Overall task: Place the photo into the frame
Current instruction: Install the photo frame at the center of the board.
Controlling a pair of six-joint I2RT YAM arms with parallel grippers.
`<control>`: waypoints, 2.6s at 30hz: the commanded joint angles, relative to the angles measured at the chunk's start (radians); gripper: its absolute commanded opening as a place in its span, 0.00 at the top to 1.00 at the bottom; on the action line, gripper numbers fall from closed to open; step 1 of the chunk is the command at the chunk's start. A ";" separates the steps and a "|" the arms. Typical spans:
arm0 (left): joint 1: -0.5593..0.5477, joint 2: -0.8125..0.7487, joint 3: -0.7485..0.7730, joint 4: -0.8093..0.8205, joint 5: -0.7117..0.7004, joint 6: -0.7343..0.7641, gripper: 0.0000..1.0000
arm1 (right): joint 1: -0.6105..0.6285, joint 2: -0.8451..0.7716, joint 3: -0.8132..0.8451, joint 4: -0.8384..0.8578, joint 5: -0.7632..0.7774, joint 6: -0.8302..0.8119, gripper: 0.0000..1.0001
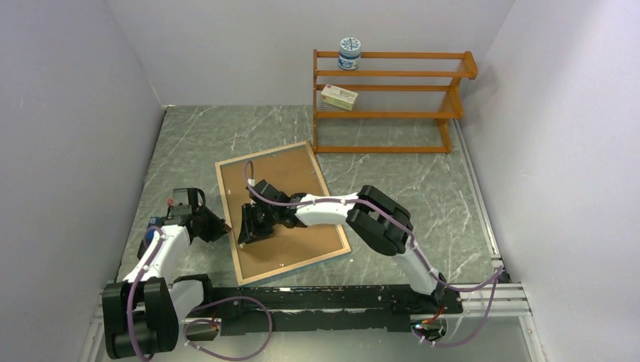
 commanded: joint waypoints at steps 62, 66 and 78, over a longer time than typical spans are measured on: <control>0.090 0.054 0.027 0.028 0.142 0.062 0.90 | -0.017 0.000 -0.151 0.352 -0.068 -0.040 0.68; 0.090 0.080 0.056 -0.013 0.114 0.092 0.95 | -0.015 0.024 -0.136 0.365 -0.092 -0.036 0.71; 0.090 0.193 0.082 0.013 0.102 0.116 0.95 | -0.011 0.063 -0.135 0.429 -0.117 -0.045 0.72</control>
